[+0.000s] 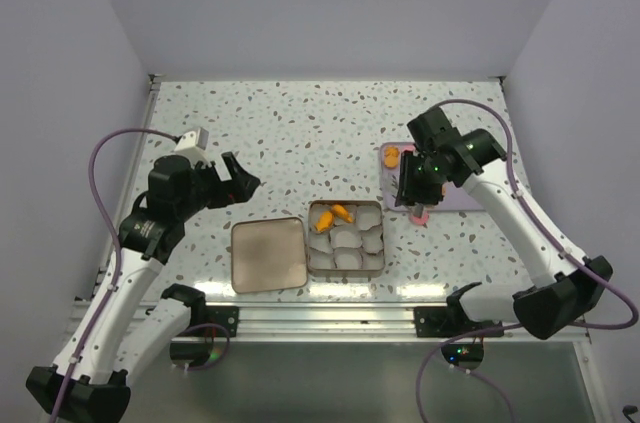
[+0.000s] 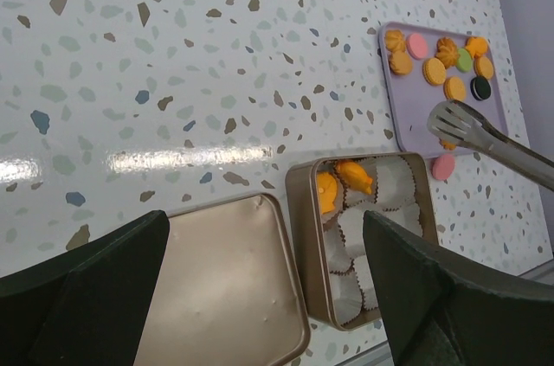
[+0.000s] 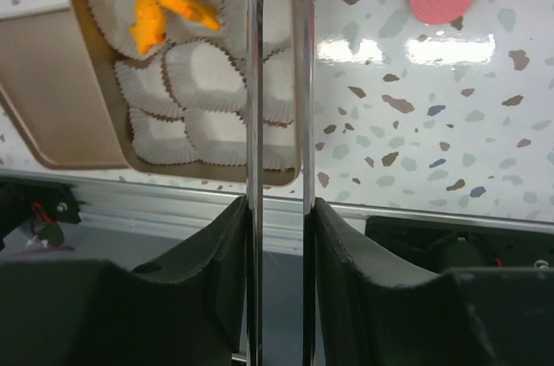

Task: Pack the cookies

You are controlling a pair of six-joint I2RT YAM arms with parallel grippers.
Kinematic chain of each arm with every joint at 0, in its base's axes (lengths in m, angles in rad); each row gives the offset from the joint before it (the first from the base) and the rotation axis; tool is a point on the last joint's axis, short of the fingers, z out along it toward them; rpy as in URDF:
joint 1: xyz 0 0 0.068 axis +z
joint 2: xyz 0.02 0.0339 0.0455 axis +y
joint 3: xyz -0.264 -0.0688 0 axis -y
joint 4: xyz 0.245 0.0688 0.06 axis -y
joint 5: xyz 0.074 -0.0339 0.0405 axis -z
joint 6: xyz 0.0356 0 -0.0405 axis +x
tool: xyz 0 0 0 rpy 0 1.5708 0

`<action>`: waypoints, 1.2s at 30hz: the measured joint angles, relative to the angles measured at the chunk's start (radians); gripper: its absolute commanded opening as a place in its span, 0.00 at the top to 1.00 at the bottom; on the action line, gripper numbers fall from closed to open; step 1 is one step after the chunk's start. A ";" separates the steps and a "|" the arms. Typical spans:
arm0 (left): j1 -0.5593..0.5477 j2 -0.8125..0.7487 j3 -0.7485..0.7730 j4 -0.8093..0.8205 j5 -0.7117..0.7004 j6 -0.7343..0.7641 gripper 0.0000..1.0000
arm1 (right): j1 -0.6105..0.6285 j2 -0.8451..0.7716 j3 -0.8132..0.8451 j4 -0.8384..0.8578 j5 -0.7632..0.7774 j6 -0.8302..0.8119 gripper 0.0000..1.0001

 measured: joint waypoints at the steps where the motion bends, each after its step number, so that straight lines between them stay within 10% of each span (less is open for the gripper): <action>1: 0.000 0.000 -0.001 0.000 0.002 -0.002 0.00 | 0.018 -0.014 0.002 0.001 -0.006 0.007 0.64; 16: 0.000 -0.028 -0.002 -0.009 0.018 -0.008 0.00 | 0.148 -0.124 -0.057 -0.053 0.156 0.091 0.45; 36: 0.000 -0.044 -0.028 -0.023 0.035 -0.007 0.00 | 0.016 -0.238 -0.322 -0.069 0.164 0.094 0.47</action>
